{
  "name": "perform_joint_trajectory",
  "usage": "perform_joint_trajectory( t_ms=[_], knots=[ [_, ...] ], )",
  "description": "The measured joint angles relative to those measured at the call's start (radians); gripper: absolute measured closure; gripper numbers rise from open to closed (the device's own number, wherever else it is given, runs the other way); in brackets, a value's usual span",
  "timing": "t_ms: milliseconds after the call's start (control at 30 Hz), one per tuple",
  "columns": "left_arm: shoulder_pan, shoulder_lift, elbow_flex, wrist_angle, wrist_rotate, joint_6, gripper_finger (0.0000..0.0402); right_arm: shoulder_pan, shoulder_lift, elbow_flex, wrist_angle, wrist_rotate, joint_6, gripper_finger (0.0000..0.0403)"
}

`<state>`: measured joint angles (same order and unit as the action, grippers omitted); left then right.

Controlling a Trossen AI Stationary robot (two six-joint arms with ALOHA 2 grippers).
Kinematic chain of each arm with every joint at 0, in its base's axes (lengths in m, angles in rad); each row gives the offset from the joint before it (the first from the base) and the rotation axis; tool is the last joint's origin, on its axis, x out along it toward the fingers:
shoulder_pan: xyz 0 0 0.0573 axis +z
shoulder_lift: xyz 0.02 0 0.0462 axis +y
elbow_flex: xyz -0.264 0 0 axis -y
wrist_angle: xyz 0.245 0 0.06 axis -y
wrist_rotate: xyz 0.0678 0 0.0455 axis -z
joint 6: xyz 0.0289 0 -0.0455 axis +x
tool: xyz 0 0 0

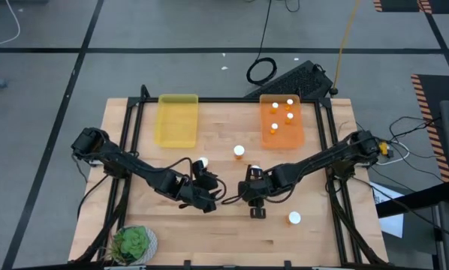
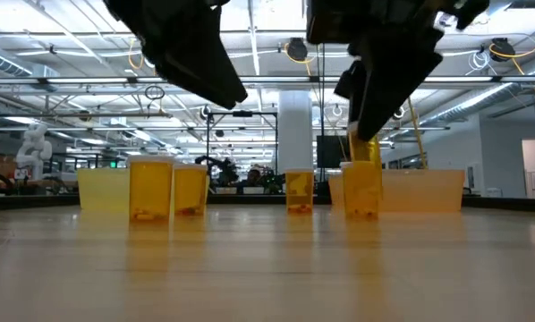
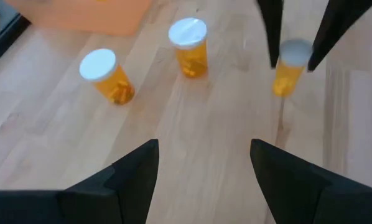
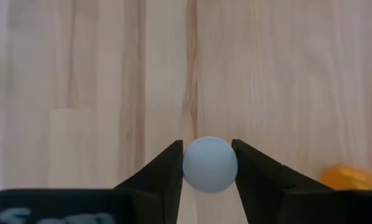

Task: Pick and place medicine bottles into bin by pill shape (circle, oval)
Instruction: Put the small orange pill bottle into the orange bin

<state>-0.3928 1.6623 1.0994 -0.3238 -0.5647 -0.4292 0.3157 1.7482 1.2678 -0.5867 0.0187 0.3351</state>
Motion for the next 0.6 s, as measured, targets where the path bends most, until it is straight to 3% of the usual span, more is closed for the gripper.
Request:
perform_joint_trajectory(
  t_ms=[600],
  knots=[
    [-0.115, 0.000, -0.038, 0.140, -0.015, -0.041, 0.0147, -0.072, -0.332, 0.020, -0.284, -0.045, 0.025, 0.0290]
  ],
)
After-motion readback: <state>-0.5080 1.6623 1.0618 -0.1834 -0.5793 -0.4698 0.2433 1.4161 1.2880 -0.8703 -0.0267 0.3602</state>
